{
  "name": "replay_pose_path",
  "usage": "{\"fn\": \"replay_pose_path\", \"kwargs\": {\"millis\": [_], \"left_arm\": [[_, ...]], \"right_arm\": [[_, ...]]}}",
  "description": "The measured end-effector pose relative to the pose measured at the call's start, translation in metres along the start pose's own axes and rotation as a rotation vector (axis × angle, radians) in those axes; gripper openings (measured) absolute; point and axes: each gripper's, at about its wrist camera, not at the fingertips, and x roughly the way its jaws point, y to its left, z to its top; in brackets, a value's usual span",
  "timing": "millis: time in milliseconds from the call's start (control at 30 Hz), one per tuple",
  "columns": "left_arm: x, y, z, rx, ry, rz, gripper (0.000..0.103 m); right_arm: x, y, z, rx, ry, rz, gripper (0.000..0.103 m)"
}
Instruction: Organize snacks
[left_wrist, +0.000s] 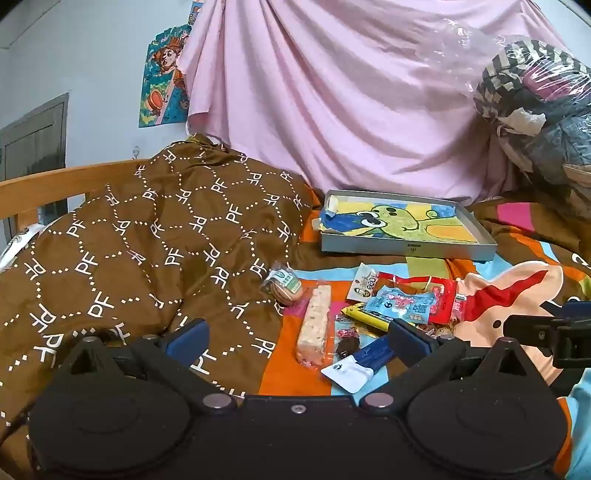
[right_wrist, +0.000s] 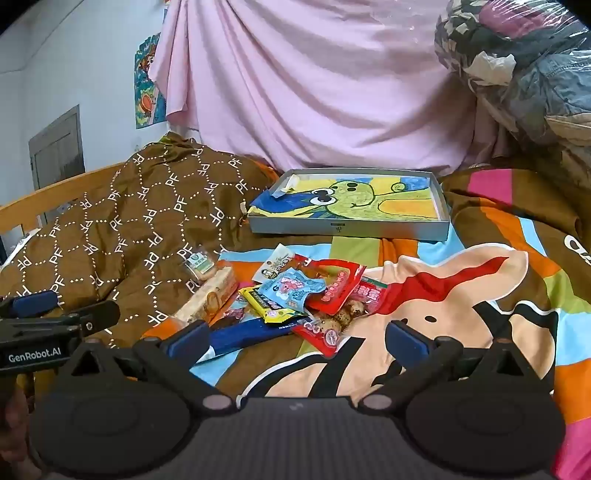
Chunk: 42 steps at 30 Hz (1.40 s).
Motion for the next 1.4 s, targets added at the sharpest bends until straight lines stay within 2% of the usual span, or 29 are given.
{"fn": "replay_pose_path", "kwargs": {"millis": [1400], "left_arm": [[0.0039,0.0028,-0.0024,-0.020,0.011,0.007,0.102]], "right_arm": [[0.0007,-0.0004,-0.0008,0.013,0.015,0.002,0.103]]}}
